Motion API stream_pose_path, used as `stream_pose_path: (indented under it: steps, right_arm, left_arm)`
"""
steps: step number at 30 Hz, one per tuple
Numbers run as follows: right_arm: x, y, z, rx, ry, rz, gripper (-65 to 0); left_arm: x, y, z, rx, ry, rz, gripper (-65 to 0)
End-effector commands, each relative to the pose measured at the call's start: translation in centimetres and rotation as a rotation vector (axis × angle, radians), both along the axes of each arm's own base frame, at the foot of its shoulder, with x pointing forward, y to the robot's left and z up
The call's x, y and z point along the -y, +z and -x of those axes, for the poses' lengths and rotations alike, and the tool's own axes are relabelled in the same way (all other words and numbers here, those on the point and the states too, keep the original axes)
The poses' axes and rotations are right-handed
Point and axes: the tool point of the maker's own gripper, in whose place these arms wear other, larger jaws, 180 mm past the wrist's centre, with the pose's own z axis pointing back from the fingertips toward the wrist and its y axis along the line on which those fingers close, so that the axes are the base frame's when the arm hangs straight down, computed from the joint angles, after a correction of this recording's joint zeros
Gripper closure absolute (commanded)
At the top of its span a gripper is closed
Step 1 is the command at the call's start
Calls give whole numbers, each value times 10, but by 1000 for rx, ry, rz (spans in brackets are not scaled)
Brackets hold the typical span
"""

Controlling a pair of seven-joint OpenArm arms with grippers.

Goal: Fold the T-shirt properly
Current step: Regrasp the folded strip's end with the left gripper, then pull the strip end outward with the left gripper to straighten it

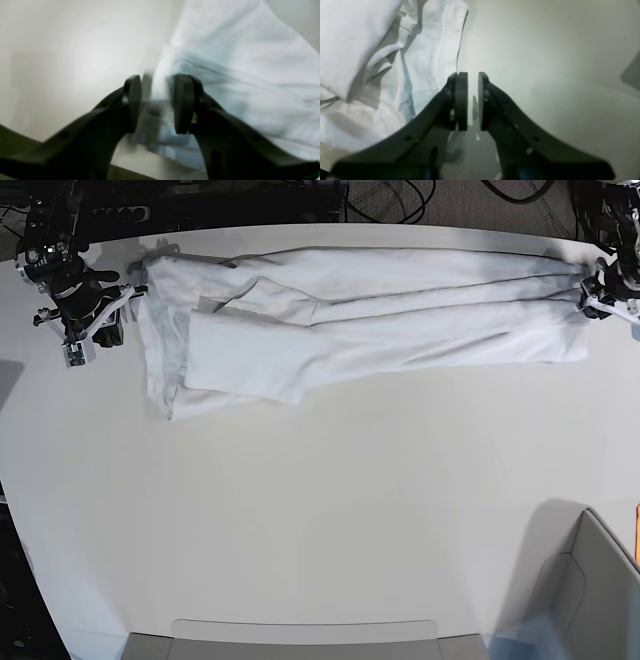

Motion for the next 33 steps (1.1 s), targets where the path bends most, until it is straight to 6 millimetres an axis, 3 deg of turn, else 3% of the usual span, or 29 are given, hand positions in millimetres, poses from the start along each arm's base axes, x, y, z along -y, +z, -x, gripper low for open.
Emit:
stream_pose_path:
  steps: [1,6,14,18,20,21,23,27,33]
  right_arm:
    - [2,10,-7,37,8,7,-83]
    - [2,10,-7,37,8,7,-83]
    - [2,10,-6,35,9,9,-83]
    - [4,10,-5,31,14,17,-83]
    - [4,10,-5,31,16,21,-83]
    - [5,11,-5,31,15,22,-83]
    - [6,12,-5,34,12,24,-83]
    - [7,12,-5,35,11,25,-83]
    - [6,14,-6,39,13,26,-83]
  left_arm:
    - [-8,10,-6,13,-18,-35,-225]
    - [1,-6,7,-50,-29,8,-225]
    - [63,-26,16,-69,-381,149,-224]
    - [75,-24,15,-49,-415,206,-223]
    - [76,-25,16,-53,-421,207,-198]
    - [77,-25,16,-55,-424,206,-155]
    - [73,-25,11,-48,-412,205,-9]
    - [56,-41,17,-63,-337,239,0]
    - [-4,-16,17,59,-186,205,0]
